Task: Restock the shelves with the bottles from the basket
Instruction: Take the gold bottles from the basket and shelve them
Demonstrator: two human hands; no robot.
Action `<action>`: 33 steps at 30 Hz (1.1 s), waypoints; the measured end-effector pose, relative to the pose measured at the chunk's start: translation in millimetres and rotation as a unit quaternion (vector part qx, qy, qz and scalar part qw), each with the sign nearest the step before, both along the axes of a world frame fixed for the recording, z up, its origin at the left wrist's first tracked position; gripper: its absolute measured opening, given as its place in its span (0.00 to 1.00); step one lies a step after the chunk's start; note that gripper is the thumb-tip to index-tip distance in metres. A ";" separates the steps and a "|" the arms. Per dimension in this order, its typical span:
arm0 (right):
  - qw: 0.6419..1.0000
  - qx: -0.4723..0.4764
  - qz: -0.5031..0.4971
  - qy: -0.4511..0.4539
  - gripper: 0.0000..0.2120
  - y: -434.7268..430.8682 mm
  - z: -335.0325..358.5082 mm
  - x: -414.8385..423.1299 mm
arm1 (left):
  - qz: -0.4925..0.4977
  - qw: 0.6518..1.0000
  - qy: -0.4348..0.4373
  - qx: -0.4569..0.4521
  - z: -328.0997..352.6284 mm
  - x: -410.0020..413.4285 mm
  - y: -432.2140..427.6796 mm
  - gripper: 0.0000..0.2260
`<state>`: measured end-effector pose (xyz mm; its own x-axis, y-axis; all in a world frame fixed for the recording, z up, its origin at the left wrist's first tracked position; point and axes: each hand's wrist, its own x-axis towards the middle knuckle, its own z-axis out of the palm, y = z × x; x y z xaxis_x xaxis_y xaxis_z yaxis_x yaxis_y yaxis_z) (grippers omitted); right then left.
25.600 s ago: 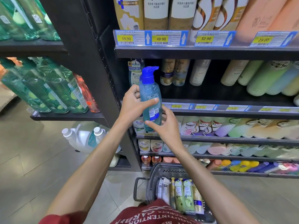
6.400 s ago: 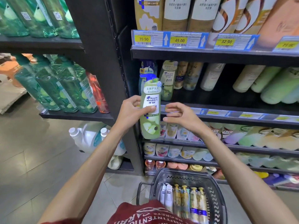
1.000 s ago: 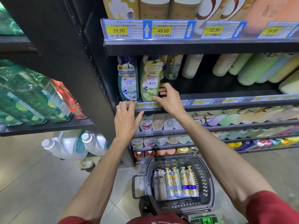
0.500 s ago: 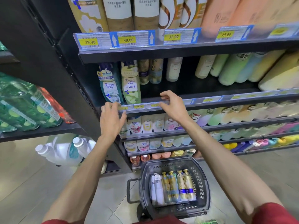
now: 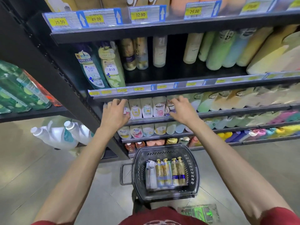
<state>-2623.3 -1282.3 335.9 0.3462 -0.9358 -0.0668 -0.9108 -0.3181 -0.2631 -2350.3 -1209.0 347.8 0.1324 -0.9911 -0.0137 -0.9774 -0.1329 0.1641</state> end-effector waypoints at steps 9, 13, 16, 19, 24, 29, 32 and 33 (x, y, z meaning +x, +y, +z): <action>0.994 0.052 0.018 0.090 0.25 42.0 -40.9 -66.8 | 0.005 0.996 -0.033 0.079 -32.7 -61.0 44.4 0.26; 0.991 0.087 0.014 0.104 0.23 58.9 -57.1 -83.0 | -0.007 0.992 -0.039 0.118 -53.0 -82.5 60.1 0.25; 0.988 0.117 0.008 0.102 0.21 72.2 -69.0 -91.6 | -0.018 0.989 -0.031 0.146 -67.1 -94.6 67.8 0.23; 0.983 0.139 -0.003 0.117 0.20 83.3 -81.7 -97.9 | -0.025 0.984 -0.009 0.174 -82.3 -103.2 72.5 0.22; 0.976 0.151 -0.005 0.158 0.20 102.8 -106.7 -98.1 | -0.047 0.973 0.016 0.224 -109.7 -108.1 75.4 0.19; 0.970 0.196 -0.024 0.142 0.22 115.1 -139.1 -85.8 | -0.080 0.966 0.031 0.245 -143.2 -103.5 78.4 0.22; 0.965 0.226 -0.059 0.118 0.19 121.1 -165.0 -80.2 | -0.094 0.960 0.058 0.259 -172.3 -97.2 84.5 0.22; 0.961 0.238 -0.066 0.120 0.19 122.1 -175.1 -77.5 | -0.097 0.958 0.066 0.263 -183.6 -95.2 86.8 0.21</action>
<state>-2700.8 -1160.2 160.9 0.1477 -0.8136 -0.5623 -0.9876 -0.0909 -0.1279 -2445.6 -1122.2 164.1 -0.0903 -0.8481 -0.5221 -0.9673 -0.0501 0.2488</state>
